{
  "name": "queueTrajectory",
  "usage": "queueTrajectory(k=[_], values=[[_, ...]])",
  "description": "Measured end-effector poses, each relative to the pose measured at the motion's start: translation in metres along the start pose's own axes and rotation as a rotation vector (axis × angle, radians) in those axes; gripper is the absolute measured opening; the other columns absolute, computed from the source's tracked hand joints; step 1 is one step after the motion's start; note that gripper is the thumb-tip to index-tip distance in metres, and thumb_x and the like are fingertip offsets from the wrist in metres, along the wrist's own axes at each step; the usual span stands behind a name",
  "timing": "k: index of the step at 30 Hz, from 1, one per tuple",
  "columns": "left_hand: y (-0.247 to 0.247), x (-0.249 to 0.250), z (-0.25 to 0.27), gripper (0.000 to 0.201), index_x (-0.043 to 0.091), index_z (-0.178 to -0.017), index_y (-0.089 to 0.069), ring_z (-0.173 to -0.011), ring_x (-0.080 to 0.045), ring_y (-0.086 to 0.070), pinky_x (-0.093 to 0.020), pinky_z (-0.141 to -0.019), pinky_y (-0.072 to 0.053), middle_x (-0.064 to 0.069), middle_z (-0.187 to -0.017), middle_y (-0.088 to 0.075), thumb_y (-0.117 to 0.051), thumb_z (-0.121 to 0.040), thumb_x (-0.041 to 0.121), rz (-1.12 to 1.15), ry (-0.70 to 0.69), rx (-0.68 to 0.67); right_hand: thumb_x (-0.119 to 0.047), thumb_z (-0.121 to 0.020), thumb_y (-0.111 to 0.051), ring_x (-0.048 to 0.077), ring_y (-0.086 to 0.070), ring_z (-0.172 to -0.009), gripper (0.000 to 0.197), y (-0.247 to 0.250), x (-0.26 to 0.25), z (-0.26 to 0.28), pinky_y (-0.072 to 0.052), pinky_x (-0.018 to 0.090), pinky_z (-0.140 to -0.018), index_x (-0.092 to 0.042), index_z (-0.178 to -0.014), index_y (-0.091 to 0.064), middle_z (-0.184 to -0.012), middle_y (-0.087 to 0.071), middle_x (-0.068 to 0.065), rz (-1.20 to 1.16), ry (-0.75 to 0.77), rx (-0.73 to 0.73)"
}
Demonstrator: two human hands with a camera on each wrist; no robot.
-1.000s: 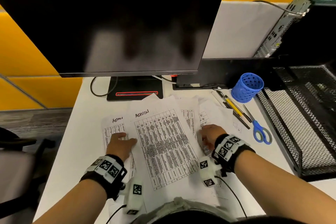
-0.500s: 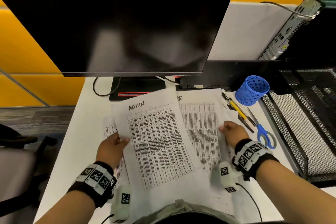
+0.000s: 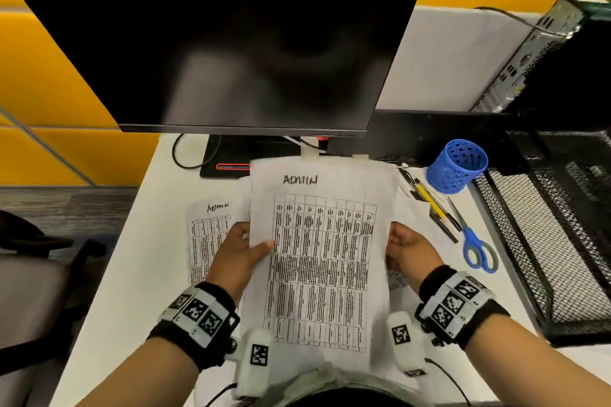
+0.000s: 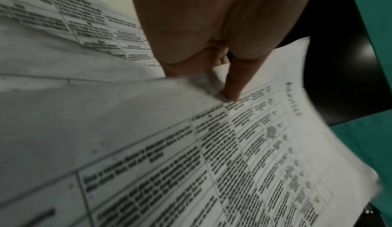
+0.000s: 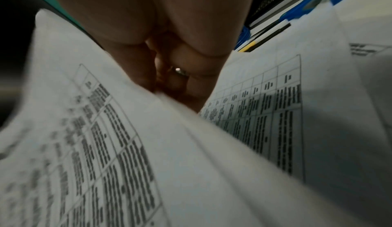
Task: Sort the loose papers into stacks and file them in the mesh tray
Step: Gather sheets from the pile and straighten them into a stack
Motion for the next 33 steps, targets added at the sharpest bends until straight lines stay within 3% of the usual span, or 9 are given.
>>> queueTrajectory(k=[4,6,9,11,15,19,24,29,33], values=[[-0.003,0.006,0.002,0.047,0.019,-0.121,-0.042,-0.099,-0.022,-0.063,-0.037,-0.089,-0.050,-0.007,-0.115,-0.063,-0.067,-0.083,0.008,0.039,-0.028,0.135,-0.044,-0.091,-0.048,0.024,-0.066,-0.098,0.037,-0.006,0.002,0.005,-0.049,0.040,-0.090,-0.017,-0.109,-0.066,-0.107,-0.071,0.005,-0.169,-0.064,-0.006],[-0.007,0.009,0.005,0.049,0.019,-0.125,-0.042,-0.099,-0.021,-0.061,-0.031,-0.083,-0.049,-0.003,-0.114,-0.062,-0.068,-0.083,0.014,-0.051,-0.045,0.115,-0.043,-0.088,-0.055,0.018,-0.064,-0.103,0.031,-0.009,0.001,0.011,-0.044,0.038,-0.098,-0.022,-0.110,-0.064,-0.109,-0.070,-0.002,-0.087,-0.054,-0.052],[-0.013,0.001,0.007,0.031,0.024,-0.115,-0.052,-0.094,-0.016,-0.061,-0.030,-0.080,-0.049,0.004,-0.106,-0.064,-0.063,-0.087,0.030,-0.283,-0.031,-0.016,-0.019,-0.085,-0.064,0.023,-0.061,-0.111,0.033,-0.011,-0.001,0.018,-0.044,0.032,-0.097,-0.014,-0.118,-0.059,-0.117,-0.066,0.002,0.314,-0.013,-0.070],[0.004,-0.008,0.002,0.020,0.026,-0.104,-0.058,-0.092,-0.019,-0.062,-0.034,-0.082,-0.051,-0.001,-0.103,-0.065,-0.064,-0.086,0.032,-0.380,-0.045,0.087,-0.012,-0.088,-0.060,0.029,-0.058,-0.113,0.033,0.006,0.007,0.013,-0.042,0.031,-0.094,-0.005,-0.120,-0.058,-0.121,-0.063,0.012,0.439,-0.049,0.085],[0.049,-0.030,-0.009,0.055,0.019,-0.119,-0.057,-0.109,-0.033,-0.059,-0.040,-0.096,-0.047,-0.014,-0.120,-0.061,-0.076,-0.071,0.034,-0.645,0.088,0.389,-0.019,-0.087,-0.062,0.033,-0.056,-0.115,0.041,0.033,0.031,0.006,-0.043,0.039,-0.101,-0.001,-0.123,-0.055,-0.127,-0.060,0.017,0.477,-0.193,0.208],[0.046,-0.052,-0.011,0.061,0.020,-0.124,-0.045,-0.087,-0.026,-0.062,-0.032,-0.078,-0.049,-0.007,-0.103,-0.067,-0.077,-0.072,0.026,-0.567,0.170,0.276,-0.023,-0.087,-0.062,0.034,-0.055,-0.116,0.045,0.040,0.048,0.008,-0.043,0.038,-0.100,-0.001,-0.125,-0.053,-0.127,-0.060,0.017,0.507,-0.253,0.225],[0.040,-0.056,-0.009,0.031,0.014,-0.109,-0.056,-0.085,-0.025,-0.061,-0.031,-0.074,-0.048,-0.009,-0.106,-0.067,-0.070,-0.081,0.018,-0.531,0.086,0.245,-0.020,-0.088,-0.060,0.035,-0.050,-0.122,0.049,0.038,0.051,0.010,-0.038,0.039,-0.106,-0.001,-0.132,-0.049,-0.133,-0.055,0.018,0.516,-0.286,0.240],[0.053,-0.031,0.001,0.071,0.024,-0.135,-0.039,-0.115,-0.033,-0.046,-0.044,-0.098,-0.039,-0.011,-0.128,-0.050,-0.073,-0.073,0.016,-0.798,-0.128,0.446,-0.016,-0.088,-0.060,0.036,-0.046,-0.126,0.052,0.052,0.048,0.012,-0.036,0.043,-0.107,0.000,-0.135,-0.044,-0.138,-0.050,0.020,0.516,-0.307,0.290],[0.021,-0.017,-0.014,0.054,0.019,-0.134,-0.048,-0.122,-0.030,-0.042,-0.042,-0.102,-0.032,-0.008,-0.136,-0.049,-0.064,-0.082,0.025,-0.937,-0.357,0.243,-0.006,-0.091,-0.054,0.035,-0.048,-0.124,0.045,0.057,0.051,0.018,-0.044,0.035,-0.091,0.002,-0.134,-0.044,-0.136,-0.051,0.018,0.466,-0.338,0.324]])
Point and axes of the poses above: each hand's wrist, its own z-axis away from the middle knuckle, its own y-axis out of the back of the hand, x = y × z, the point moved 6 cm from there along -z, towards the middle knuckle
